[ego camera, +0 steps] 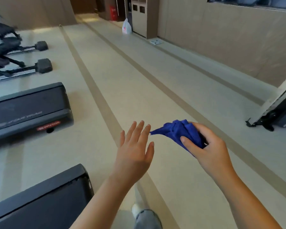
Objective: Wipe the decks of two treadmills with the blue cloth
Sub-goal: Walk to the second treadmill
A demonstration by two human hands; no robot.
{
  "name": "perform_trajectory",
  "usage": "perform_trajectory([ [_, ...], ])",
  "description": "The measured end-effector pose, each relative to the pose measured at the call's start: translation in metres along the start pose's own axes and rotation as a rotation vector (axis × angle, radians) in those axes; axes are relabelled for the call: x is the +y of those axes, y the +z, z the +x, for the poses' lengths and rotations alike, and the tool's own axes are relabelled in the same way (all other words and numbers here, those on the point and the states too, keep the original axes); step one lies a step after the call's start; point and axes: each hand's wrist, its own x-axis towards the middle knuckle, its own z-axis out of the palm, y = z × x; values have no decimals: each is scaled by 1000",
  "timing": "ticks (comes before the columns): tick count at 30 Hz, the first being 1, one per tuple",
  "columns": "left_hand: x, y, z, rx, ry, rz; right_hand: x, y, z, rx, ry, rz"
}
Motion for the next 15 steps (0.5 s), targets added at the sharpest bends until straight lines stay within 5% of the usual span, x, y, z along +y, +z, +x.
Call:
perform_trajectory([
  [15,-197,-1,199,101,-365,76,31,193,273,-368,-62,35],
])
